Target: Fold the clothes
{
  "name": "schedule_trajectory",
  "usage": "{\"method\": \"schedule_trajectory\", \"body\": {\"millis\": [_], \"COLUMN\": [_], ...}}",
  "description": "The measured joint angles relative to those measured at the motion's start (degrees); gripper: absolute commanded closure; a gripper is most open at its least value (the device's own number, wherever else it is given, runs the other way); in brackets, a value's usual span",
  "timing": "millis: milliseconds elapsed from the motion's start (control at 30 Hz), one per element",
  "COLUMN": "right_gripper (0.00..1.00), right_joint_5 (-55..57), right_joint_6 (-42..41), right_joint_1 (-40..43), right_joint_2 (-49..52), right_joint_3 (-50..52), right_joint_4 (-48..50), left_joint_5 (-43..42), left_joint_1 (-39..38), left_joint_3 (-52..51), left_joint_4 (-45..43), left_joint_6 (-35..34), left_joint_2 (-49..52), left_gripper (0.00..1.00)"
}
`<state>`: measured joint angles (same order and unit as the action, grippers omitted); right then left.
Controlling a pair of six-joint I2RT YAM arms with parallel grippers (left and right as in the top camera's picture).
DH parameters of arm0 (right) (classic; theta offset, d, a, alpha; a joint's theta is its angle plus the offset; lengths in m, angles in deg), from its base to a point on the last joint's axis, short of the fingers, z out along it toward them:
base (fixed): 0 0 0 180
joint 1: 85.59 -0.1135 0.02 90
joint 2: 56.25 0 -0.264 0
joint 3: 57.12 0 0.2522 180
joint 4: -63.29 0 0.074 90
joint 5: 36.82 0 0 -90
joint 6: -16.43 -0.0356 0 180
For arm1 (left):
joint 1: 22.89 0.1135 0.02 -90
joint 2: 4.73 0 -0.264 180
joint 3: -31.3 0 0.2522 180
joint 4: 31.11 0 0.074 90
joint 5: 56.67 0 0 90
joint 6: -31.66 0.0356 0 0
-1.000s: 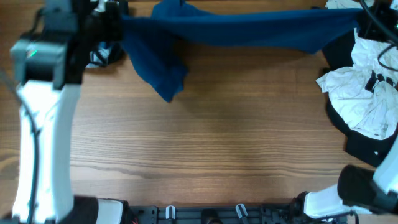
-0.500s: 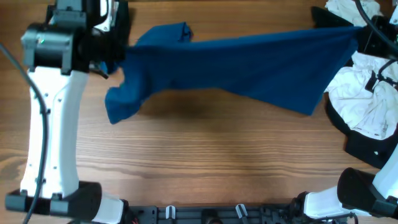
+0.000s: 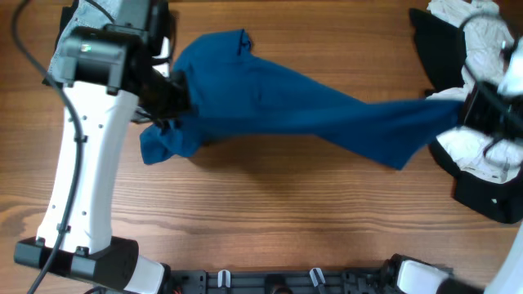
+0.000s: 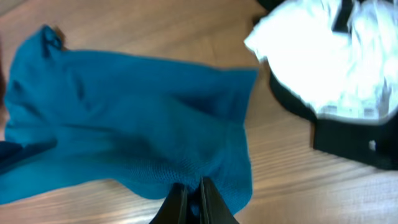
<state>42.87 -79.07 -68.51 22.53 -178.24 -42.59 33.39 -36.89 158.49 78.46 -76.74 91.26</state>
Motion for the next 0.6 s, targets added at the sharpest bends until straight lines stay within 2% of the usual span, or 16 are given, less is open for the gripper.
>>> {"method": "schedule_trajectory", "body": {"millis": [167,233,300,500,600], "right_gripper": [0.96,0.96,0.96,0.96,0.96], "right_joint_5": [2.1,2.86,2.99,3.32,3.32], "right_joint_6": [-4.46,-6.19,-6.73,-8.2,-8.48], "right_joint_1": [0.0,0.0,0.0,0.46,1.25], "right_joint_2": [-11.74,-13.22,-13.07,-12.92,-12.74], "right_joint_3": [17.9,24.96,27.56,32.3,37.2], "right_joint_4": [-0.26,-0.28,-0.13,4.72,8.59], "left_joint_5": [0.07,0.5,0.92,2.16,3.04], "left_joint_1": [-7.3,-10.29,-12.63,-11.17,-6.64], "left_joint_3": [-9.57,-16.22,-22.88,-42.32,-44.7], "left_joint_4": [-0.94,-3.32,-5.86,-17.18,-25.38], "left_joint_6": [-6.47,-9.97,-14.19,-23.1,-23.96], "left_joint_2": [-0.76,-1.68,-2.32,-8.9,-10.78], "left_gripper": [0.96,0.96,0.96,0.96,0.96]}}
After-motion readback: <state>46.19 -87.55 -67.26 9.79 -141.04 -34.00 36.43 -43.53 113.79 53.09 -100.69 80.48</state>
